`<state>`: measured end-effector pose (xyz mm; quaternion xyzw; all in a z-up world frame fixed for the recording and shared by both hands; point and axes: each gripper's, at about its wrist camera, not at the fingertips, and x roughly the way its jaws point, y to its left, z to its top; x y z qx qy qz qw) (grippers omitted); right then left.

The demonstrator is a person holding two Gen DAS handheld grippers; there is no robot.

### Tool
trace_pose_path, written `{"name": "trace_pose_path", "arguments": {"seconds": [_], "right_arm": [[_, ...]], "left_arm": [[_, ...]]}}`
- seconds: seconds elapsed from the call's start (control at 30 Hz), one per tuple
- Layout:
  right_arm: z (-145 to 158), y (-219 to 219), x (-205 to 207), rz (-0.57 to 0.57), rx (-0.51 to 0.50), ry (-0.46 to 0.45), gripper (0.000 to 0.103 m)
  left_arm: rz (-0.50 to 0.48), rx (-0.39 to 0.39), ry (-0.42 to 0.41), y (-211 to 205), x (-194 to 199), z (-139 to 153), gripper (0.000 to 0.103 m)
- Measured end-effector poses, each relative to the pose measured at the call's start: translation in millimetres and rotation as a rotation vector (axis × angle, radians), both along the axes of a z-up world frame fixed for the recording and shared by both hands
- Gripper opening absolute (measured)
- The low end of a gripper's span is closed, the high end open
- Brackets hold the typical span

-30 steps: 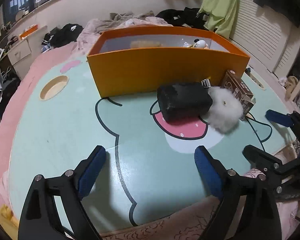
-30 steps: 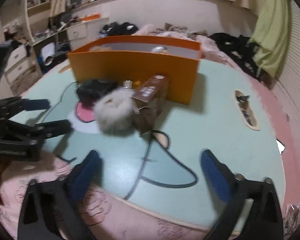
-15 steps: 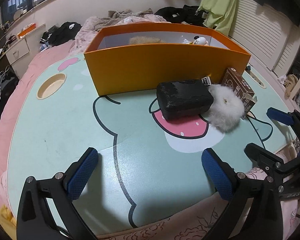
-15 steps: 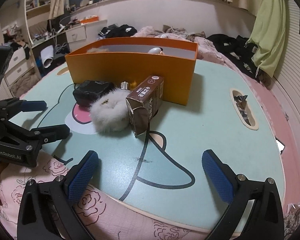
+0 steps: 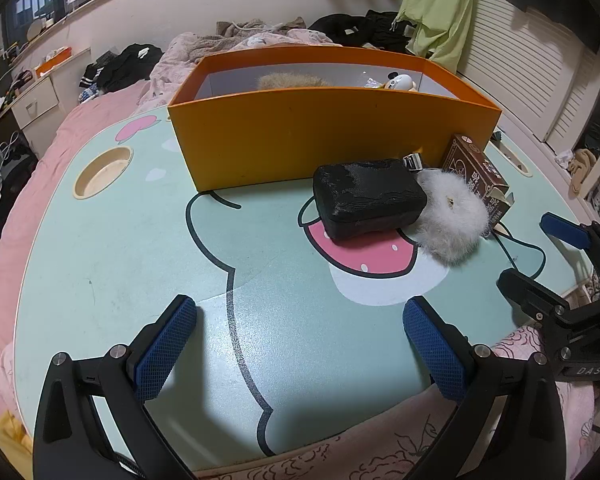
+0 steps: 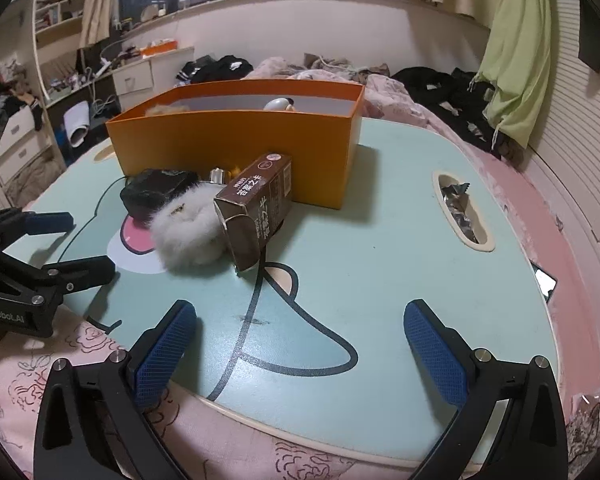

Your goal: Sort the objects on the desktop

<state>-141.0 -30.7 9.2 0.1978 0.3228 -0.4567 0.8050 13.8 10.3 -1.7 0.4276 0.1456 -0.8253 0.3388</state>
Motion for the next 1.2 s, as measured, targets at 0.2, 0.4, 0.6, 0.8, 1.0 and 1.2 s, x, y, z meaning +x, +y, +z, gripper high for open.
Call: {"name": "trace_pose_path", "arguments": {"seconds": [0.2, 0.4, 0.6, 0.8, 1.0, 1.2], "right_arm": [[0, 0, 0, 0.000, -0.002, -0.004, 0.103], [0, -2, -2, 0.000, -0.002, -0.007, 0.103], [0, -2, -1, 0.000, -0.002, -0.008, 0.103], [1, -2, -3, -0.006, -0.003, -0.010, 0.103], [3, 0, -5, -0.018, -0.006, -0.017, 0.103], [18, -9, -18, -0.035, 0.040, -0.132, 0.098]], "left_arm": [[-0.008, -0.001, 0.002, 1, 1, 2, 0.103], [-0.046, -0.001, 0.099, 4, 5, 21, 0.102], [-0.070, 0.021, 0.146, -8, -25, 38, 0.085], [-0.043, 0.070, 0.082, -19, -63, 21, 0.076], [-0.036, 0.110, 0.108, -20, -47, 12, 0.062], [-0.034, 0.093, 0.115, -13, -27, 13, 0.062]]}}
